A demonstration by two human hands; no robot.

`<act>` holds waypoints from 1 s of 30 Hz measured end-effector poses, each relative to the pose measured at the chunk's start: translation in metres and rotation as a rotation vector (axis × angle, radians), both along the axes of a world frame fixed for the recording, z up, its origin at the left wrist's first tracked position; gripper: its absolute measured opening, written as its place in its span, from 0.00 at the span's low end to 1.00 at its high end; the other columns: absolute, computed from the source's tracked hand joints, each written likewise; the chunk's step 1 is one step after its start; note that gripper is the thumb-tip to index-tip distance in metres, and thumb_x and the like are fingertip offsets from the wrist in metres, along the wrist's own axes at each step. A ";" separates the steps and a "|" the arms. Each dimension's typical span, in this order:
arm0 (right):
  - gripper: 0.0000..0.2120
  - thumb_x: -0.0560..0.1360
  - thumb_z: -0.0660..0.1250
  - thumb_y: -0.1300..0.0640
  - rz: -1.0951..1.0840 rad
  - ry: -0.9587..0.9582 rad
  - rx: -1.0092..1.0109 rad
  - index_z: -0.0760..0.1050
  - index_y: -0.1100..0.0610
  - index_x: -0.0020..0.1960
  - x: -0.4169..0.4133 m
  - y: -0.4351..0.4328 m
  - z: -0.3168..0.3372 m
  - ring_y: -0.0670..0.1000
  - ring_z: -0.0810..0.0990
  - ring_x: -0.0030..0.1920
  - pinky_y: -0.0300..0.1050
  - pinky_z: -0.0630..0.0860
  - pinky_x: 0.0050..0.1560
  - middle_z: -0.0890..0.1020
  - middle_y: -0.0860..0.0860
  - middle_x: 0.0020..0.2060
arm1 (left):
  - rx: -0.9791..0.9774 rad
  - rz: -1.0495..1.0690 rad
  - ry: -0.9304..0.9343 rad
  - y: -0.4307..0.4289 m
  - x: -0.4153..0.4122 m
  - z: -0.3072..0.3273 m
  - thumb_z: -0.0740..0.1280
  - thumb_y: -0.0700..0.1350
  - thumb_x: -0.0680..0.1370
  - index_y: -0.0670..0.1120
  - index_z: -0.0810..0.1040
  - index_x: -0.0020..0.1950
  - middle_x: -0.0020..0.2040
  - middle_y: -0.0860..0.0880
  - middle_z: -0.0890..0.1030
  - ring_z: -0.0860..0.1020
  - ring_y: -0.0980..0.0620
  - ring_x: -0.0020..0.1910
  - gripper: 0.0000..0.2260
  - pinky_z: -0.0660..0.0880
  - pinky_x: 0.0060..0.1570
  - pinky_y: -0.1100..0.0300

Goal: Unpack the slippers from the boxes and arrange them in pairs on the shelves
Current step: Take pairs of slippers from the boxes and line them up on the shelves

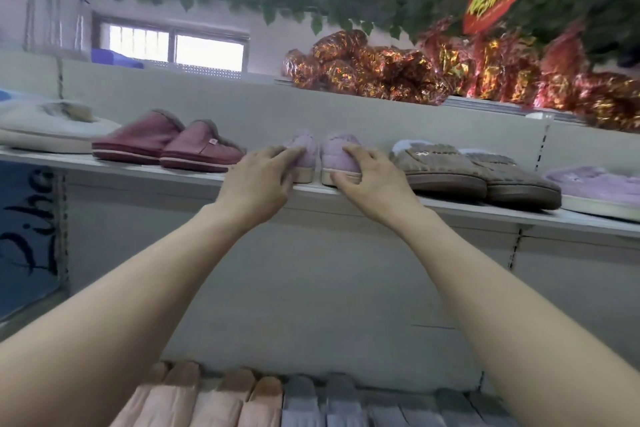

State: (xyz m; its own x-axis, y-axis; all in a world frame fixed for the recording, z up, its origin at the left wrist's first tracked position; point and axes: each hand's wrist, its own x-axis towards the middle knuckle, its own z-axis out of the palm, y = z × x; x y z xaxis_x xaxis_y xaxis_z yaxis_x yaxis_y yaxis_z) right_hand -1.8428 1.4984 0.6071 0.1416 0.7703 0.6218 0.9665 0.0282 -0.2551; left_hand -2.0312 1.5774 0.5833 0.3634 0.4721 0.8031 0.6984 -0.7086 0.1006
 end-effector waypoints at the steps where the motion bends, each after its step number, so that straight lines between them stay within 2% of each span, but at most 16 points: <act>1: 0.27 0.76 0.61 0.41 -0.025 0.015 -0.005 0.63 0.45 0.74 0.001 0.001 0.000 0.60 0.70 0.67 0.50 0.65 0.67 0.70 0.57 0.68 | -0.005 -0.014 0.001 0.004 0.001 0.000 0.59 0.47 0.78 0.56 0.69 0.69 0.66 0.50 0.75 0.75 0.39 0.59 0.19 0.74 0.55 0.45; 7: 0.26 0.77 0.61 0.42 -0.088 -0.033 0.025 0.65 0.46 0.73 -0.003 0.006 -0.005 0.62 0.72 0.65 0.51 0.66 0.67 0.72 0.58 0.65 | 0.032 0.023 -0.037 0.010 0.007 -0.001 0.59 0.49 0.79 0.56 0.72 0.68 0.64 0.50 0.77 0.76 0.38 0.57 0.17 0.74 0.52 0.49; 12: 0.25 0.79 0.59 0.44 -0.113 -0.095 0.032 0.64 0.49 0.74 -0.009 0.010 -0.008 0.65 0.71 0.64 0.52 0.65 0.66 0.71 0.60 0.65 | 0.013 0.046 -0.030 0.007 0.008 -0.002 0.58 0.50 0.80 0.56 0.70 0.70 0.65 0.51 0.76 0.75 0.40 0.59 0.18 0.73 0.52 0.50; 16: 0.25 0.77 0.59 0.47 -0.184 -0.094 -0.003 0.66 0.53 0.72 -0.018 0.014 -0.002 0.65 0.70 0.65 0.56 0.66 0.66 0.71 0.62 0.65 | 0.069 -0.021 0.026 0.001 -0.011 -0.006 0.55 0.52 0.78 0.50 0.75 0.66 0.62 0.45 0.78 0.74 0.38 0.60 0.19 0.72 0.58 0.47; 18: 0.24 0.75 0.61 0.52 -0.205 -0.163 0.102 0.69 0.55 0.69 -0.032 0.015 0.004 0.64 0.70 0.63 0.55 0.67 0.65 0.73 0.62 0.63 | 0.201 0.000 0.002 0.001 -0.033 -0.007 0.58 0.49 0.77 0.47 0.78 0.63 0.60 0.44 0.79 0.72 0.37 0.63 0.18 0.70 0.63 0.44; 21: 0.22 0.74 0.63 0.58 -0.051 -0.229 0.311 0.71 0.56 0.67 -0.075 0.015 0.012 0.62 0.71 0.61 0.53 0.67 0.62 0.74 0.60 0.62 | 0.293 0.073 -0.091 0.007 -0.082 -0.003 0.63 0.43 0.77 0.48 0.75 0.66 0.64 0.44 0.76 0.68 0.39 0.69 0.17 0.64 0.68 0.43; 23: 0.20 0.75 0.64 0.57 0.066 -0.240 0.358 0.71 0.55 0.67 -0.113 0.019 0.011 0.60 0.71 0.61 0.52 0.67 0.60 0.75 0.58 0.62 | 0.274 0.145 -0.139 0.019 -0.121 0.001 0.62 0.41 0.76 0.47 0.74 0.67 0.66 0.42 0.74 0.66 0.38 0.70 0.19 0.62 0.70 0.44; 26: 0.19 0.77 0.63 0.52 0.160 -0.232 0.299 0.71 0.53 0.68 -0.168 0.038 0.005 0.59 0.74 0.60 0.50 0.69 0.59 0.76 0.57 0.60 | 0.150 0.217 -0.178 0.042 -0.179 0.002 0.60 0.45 0.74 0.47 0.73 0.68 0.67 0.40 0.73 0.66 0.38 0.69 0.21 0.61 0.70 0.46; 30: 0.25 0.77 0.62 0.40 0.146 -0.110 0.127 0.67 0.47 0.70 -0.223 0.072 -0.002 0.60 0.75 0.60 0.51 0.70 0.60 0.75 0.57 0.61 | -0.113 0.097 -0.133 0.065 -0.227 0.002 0.63 0.49 0.77 0.51 0.70 0.71 0.68 0.45 0.72 0.70 0.44 0.66 0.21 0.64 0.66 0.53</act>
State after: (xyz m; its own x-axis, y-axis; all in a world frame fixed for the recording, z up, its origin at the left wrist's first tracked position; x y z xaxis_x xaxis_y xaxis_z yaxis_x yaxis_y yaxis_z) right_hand -2.0661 1.5703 0.6055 -0.0398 0.6922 0.7206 0.9717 0.1950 -0.1336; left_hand -2.2584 1.6419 0.5857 0.2062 0.5895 0.7810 0.7384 -0.6175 0.2712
